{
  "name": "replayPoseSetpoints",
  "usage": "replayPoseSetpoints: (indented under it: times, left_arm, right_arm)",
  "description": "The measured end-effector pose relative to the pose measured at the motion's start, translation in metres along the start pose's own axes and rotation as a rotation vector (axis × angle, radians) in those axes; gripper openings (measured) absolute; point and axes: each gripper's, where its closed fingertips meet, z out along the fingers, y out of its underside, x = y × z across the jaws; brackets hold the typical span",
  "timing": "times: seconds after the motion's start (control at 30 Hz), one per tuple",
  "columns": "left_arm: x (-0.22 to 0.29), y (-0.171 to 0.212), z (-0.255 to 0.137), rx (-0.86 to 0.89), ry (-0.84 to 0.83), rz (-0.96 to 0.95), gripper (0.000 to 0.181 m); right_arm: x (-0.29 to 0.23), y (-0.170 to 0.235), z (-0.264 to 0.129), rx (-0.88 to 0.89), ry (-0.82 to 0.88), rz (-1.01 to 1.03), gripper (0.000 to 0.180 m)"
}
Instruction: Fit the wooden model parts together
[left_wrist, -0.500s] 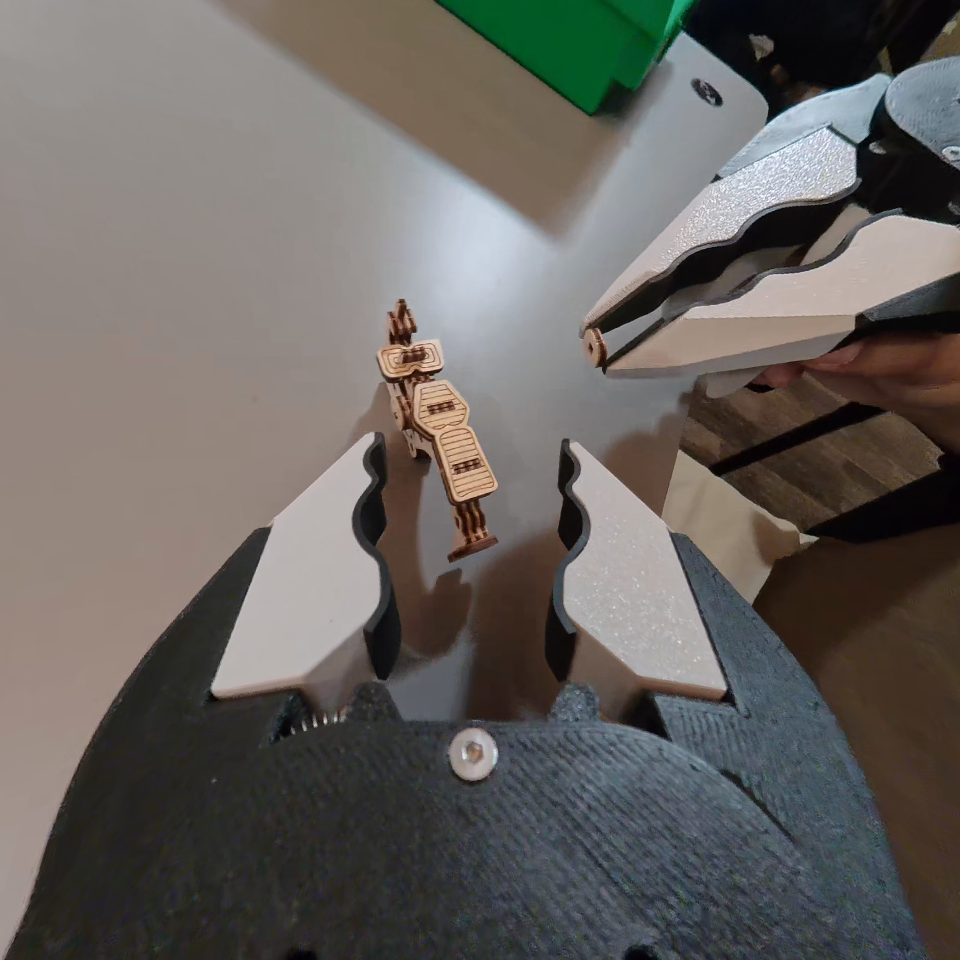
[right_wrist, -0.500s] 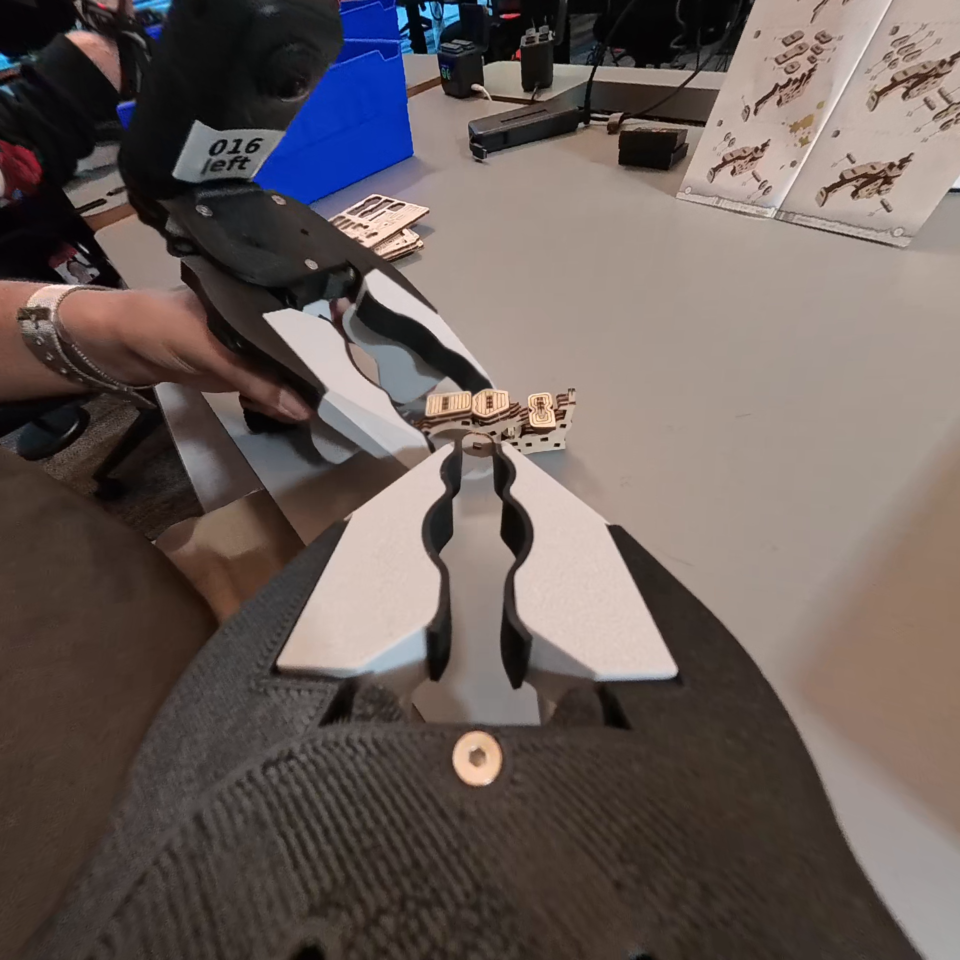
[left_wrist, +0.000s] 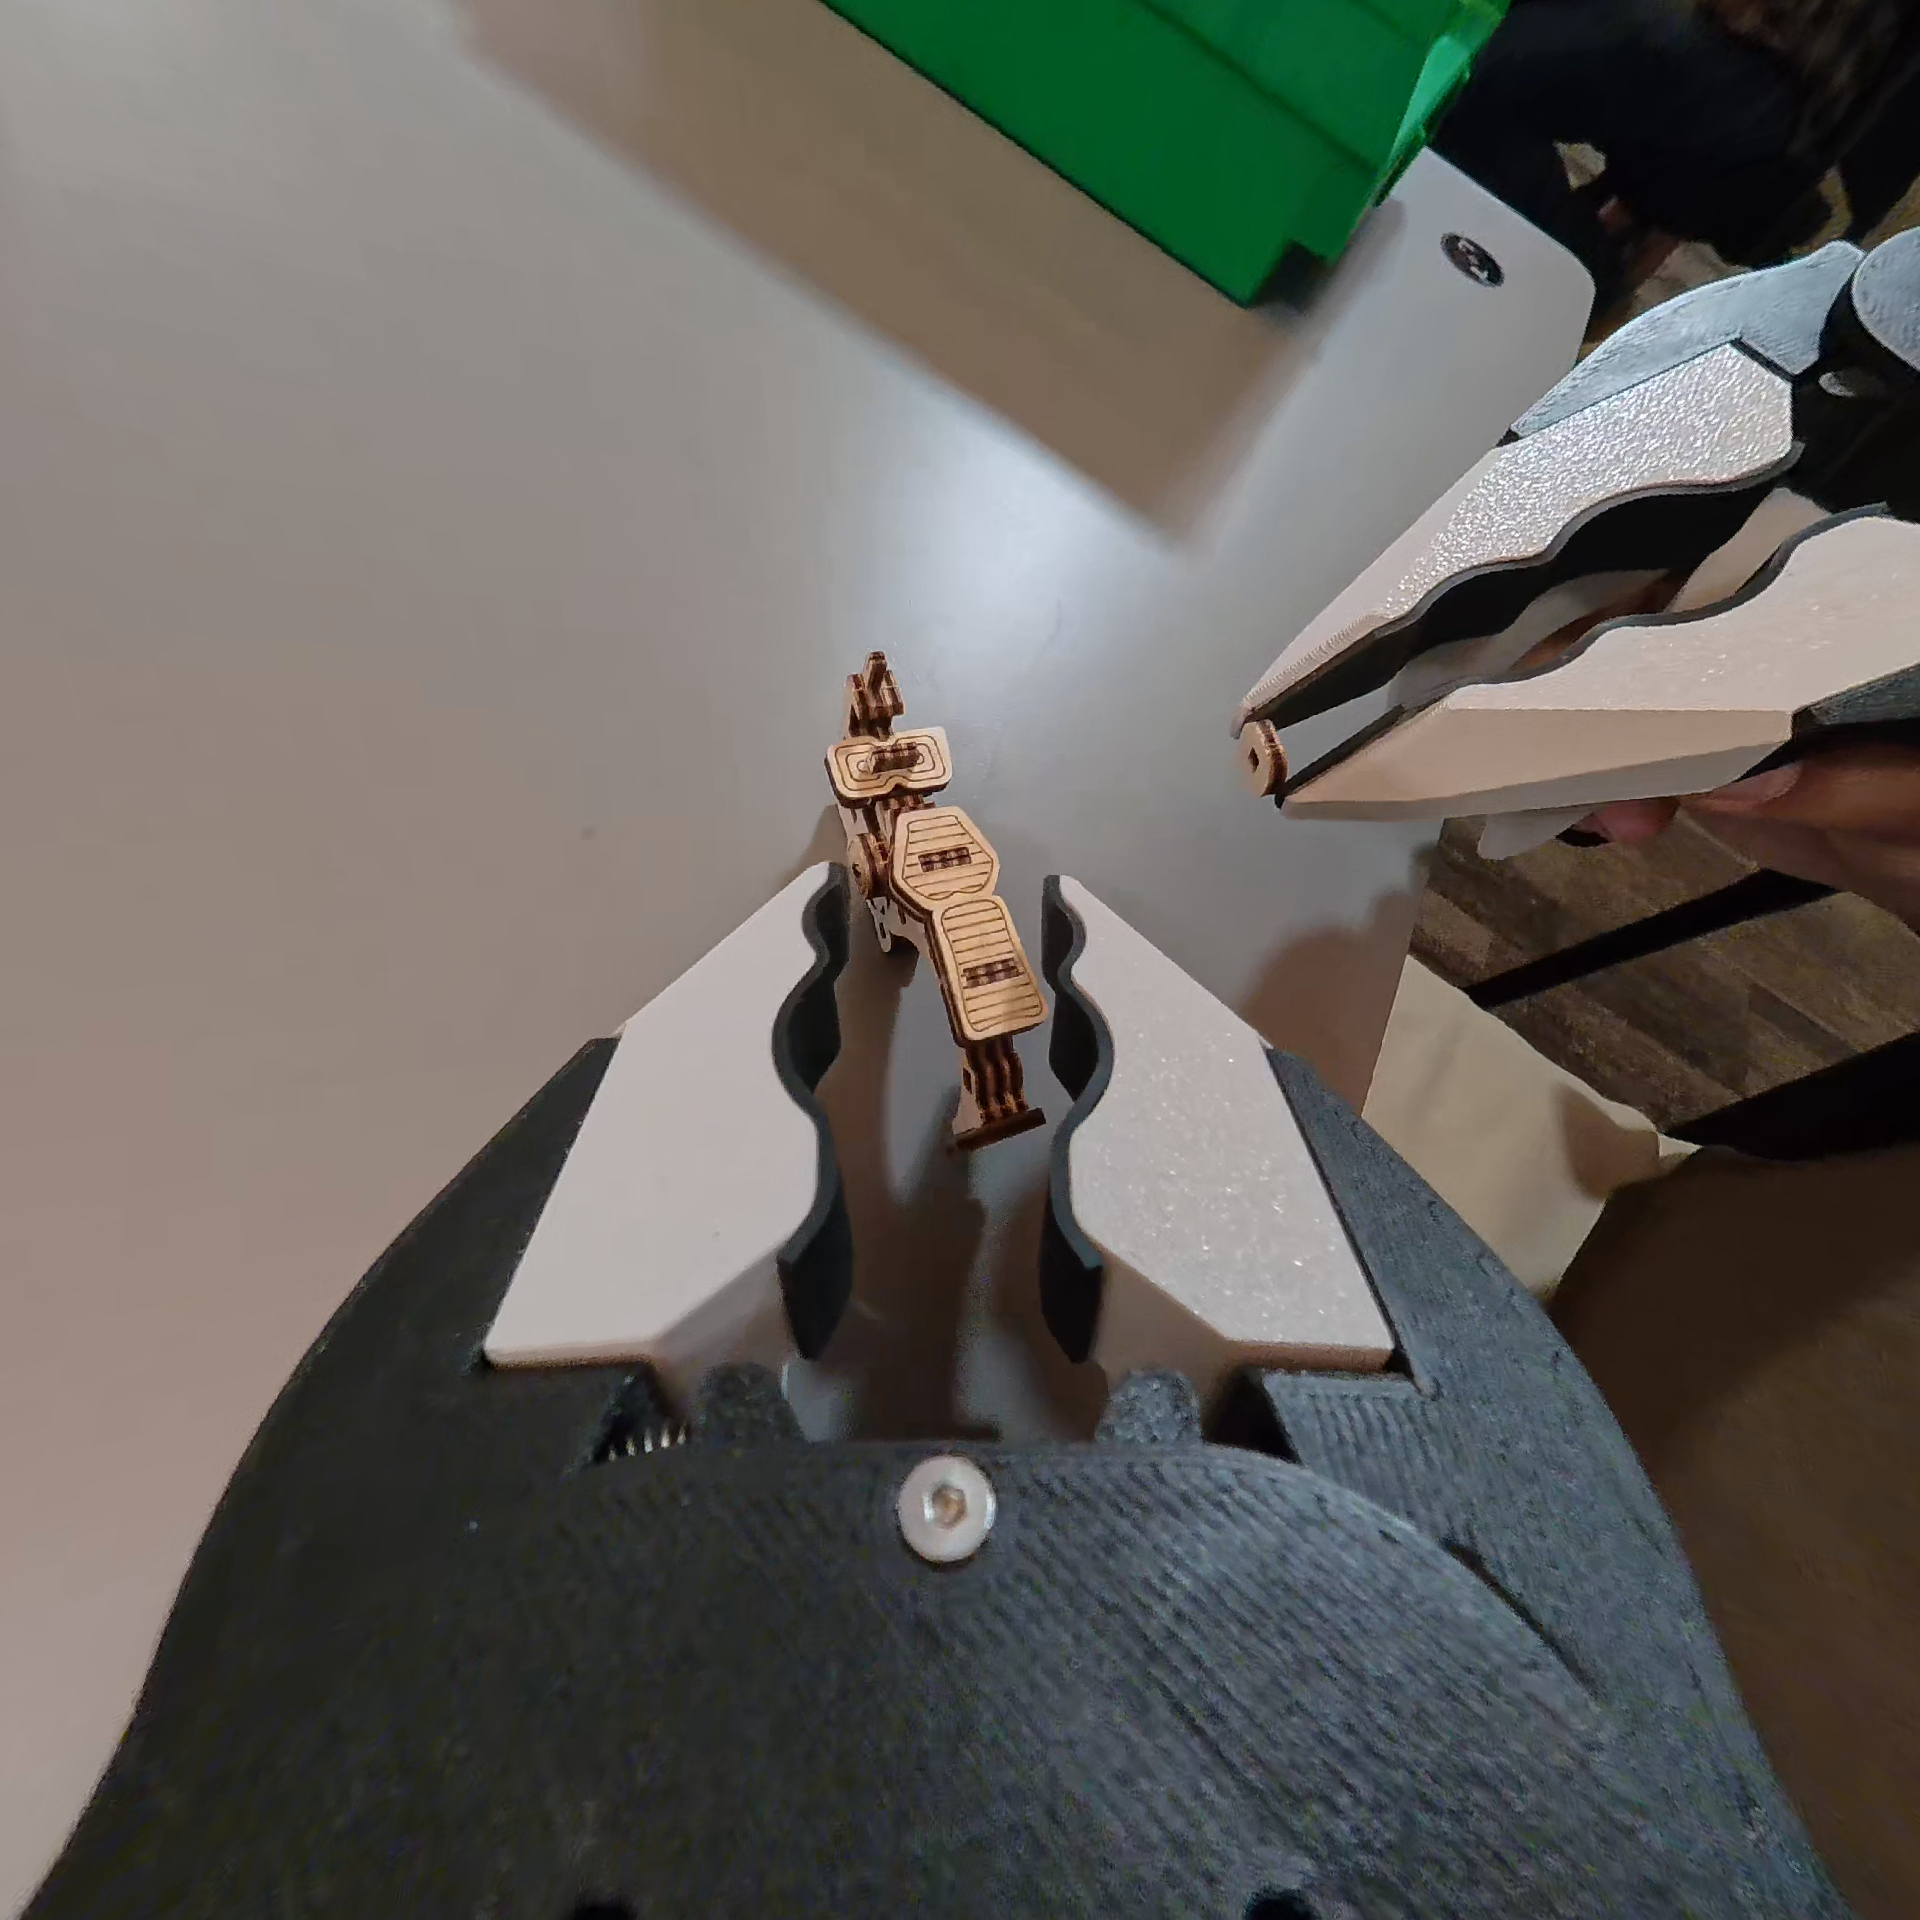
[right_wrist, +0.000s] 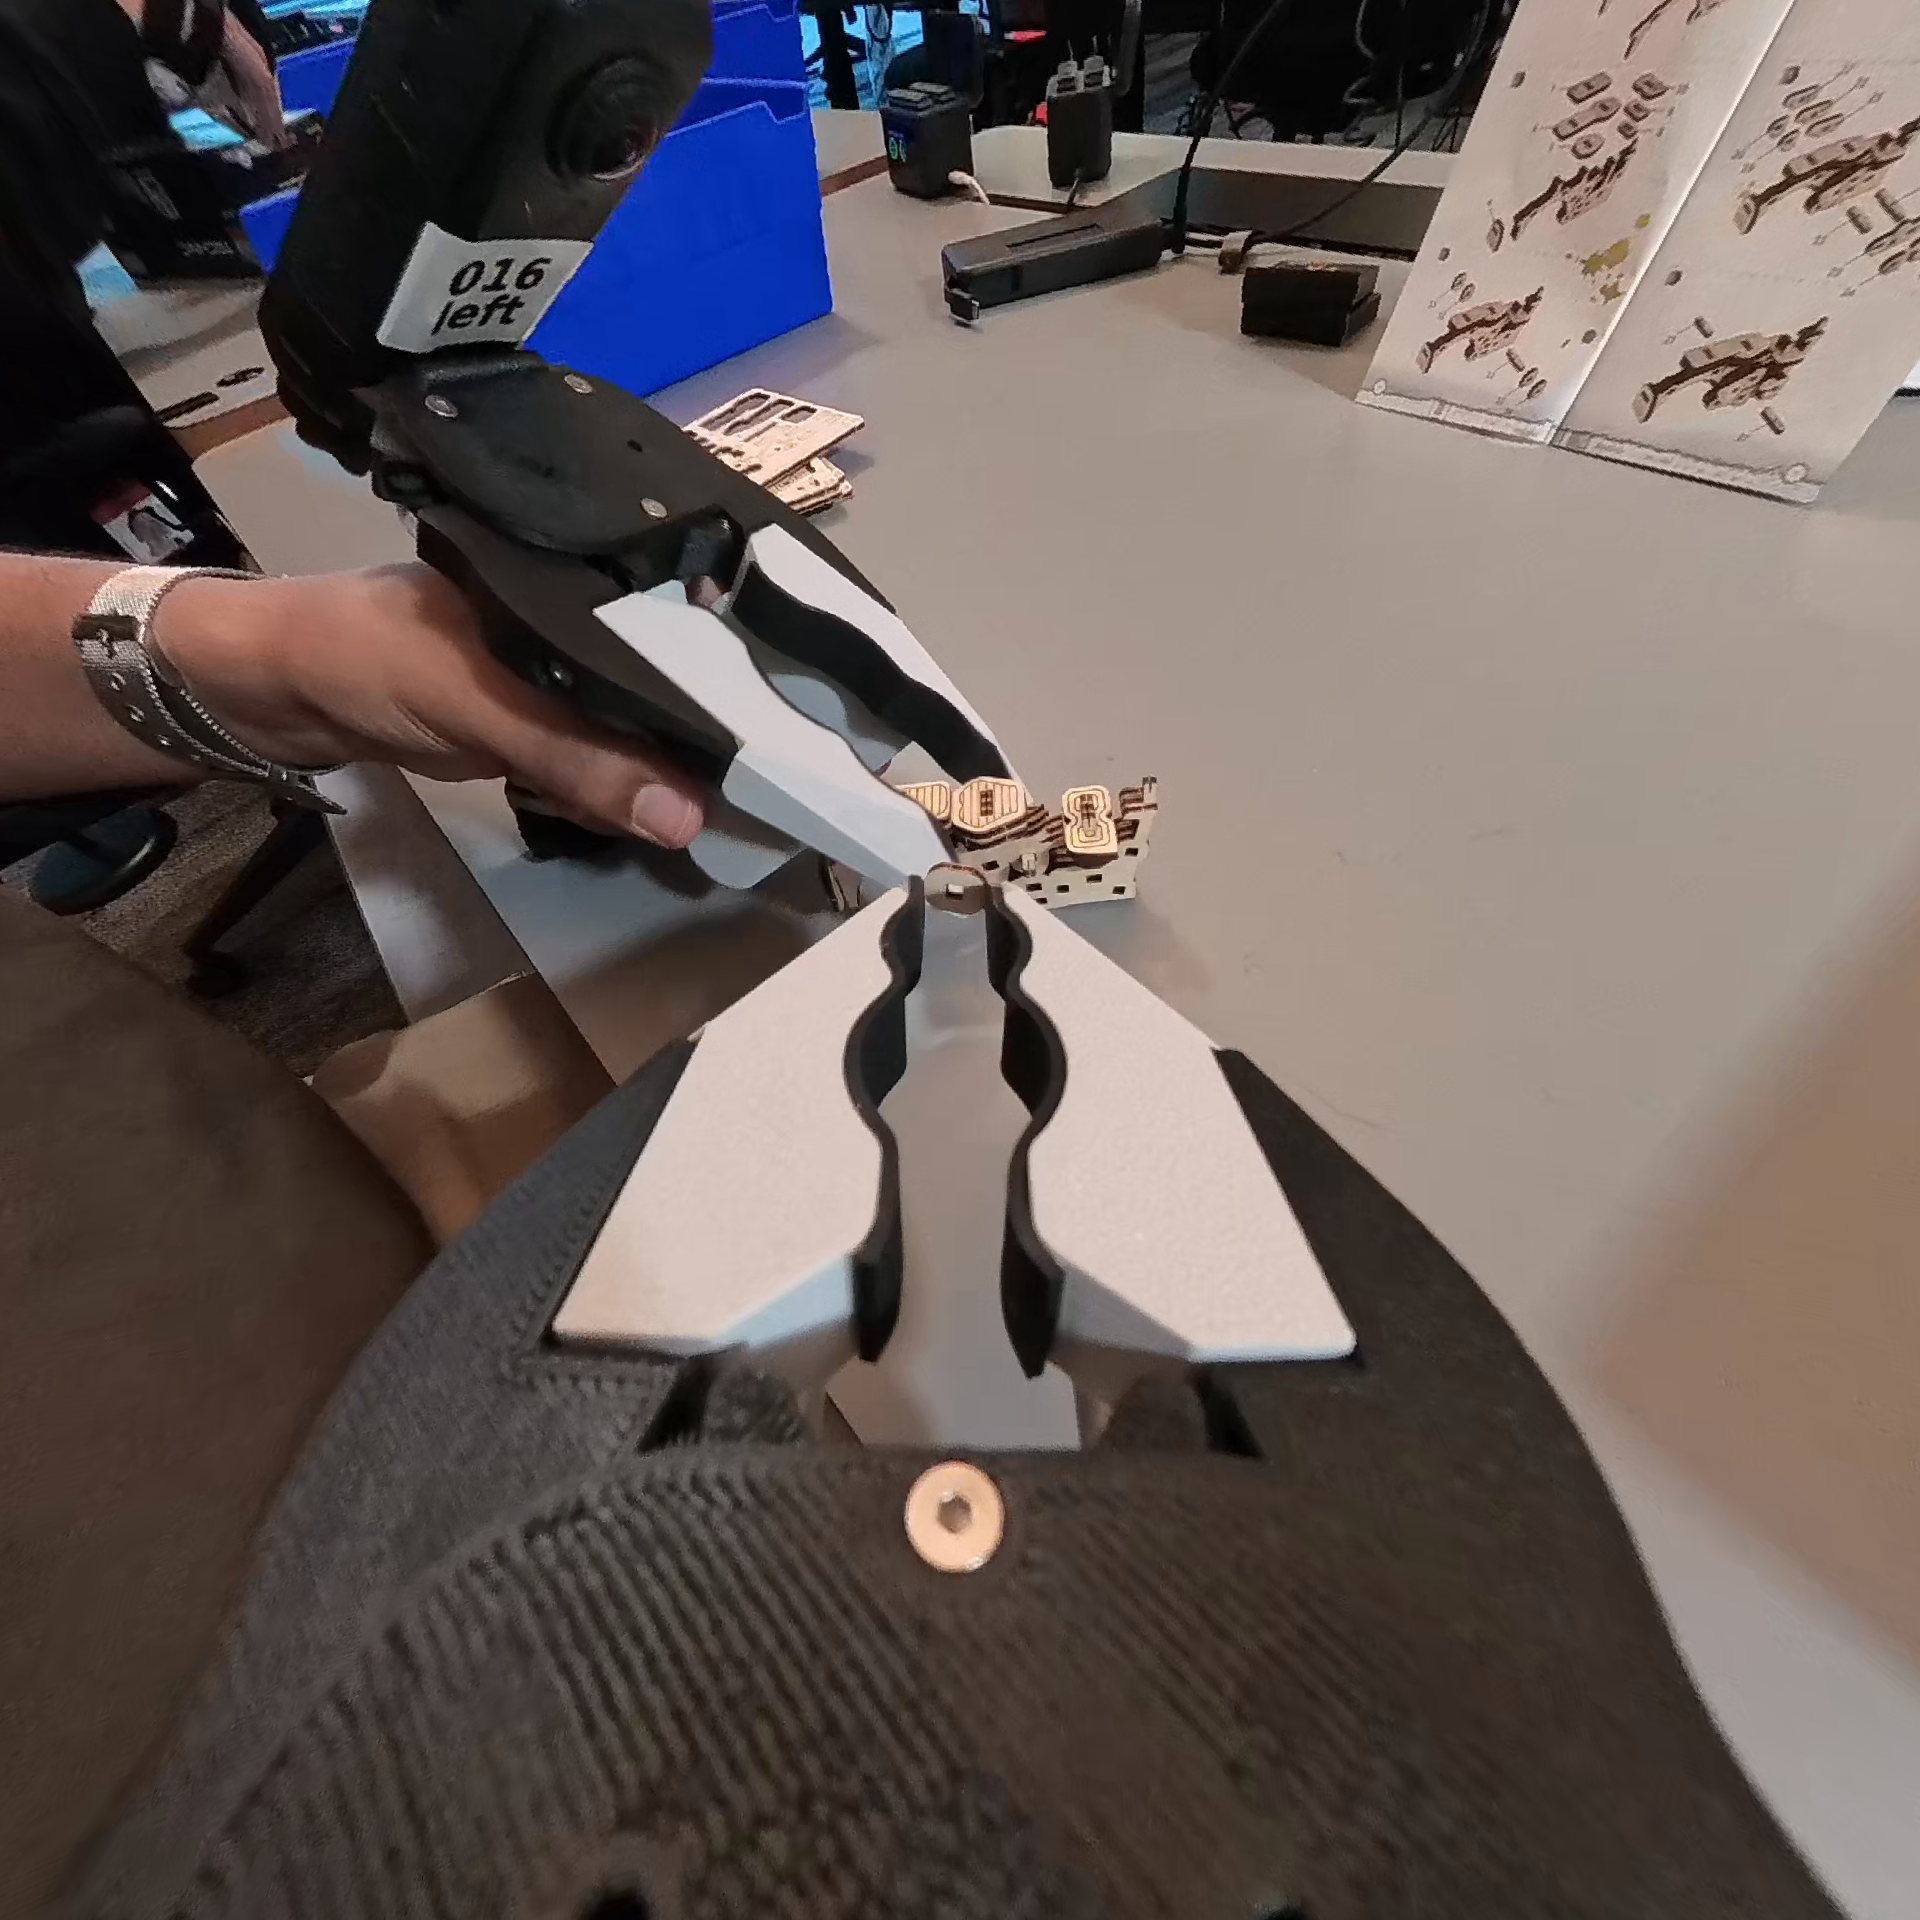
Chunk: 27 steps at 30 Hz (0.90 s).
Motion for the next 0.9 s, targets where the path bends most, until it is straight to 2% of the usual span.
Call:
replayPoseSetpoints:
  times: [0.23,0.47,0.77,0.9]
  left_arm:
    - [-0.002,-0.002,-0.002,0.019,0.017,-0.036,0.023]
    - [-0.006,-0.003,-0.005,0.035,0.052,-0.11,0.021]
    - [-0.013,-0.001,-0.01,0.069,0.202,-0.4,0.017]
    - [-0.006,0.0,-0.01,0.065,0.23,-0.399,0.017]
  right_arm:
    - [0.0,0.0,0.0,-0.001,0.0,0.0,0.01]
    - [-0.001,0.001,0.0,-0.005,-0.001,-0.003,0.01]
    - [0.0,0.006,0.004,-0.032,0.005,-0.013,0.011]
    - [0.001,0.009,0.01,-0.06,0.015,-0.046,0.01]
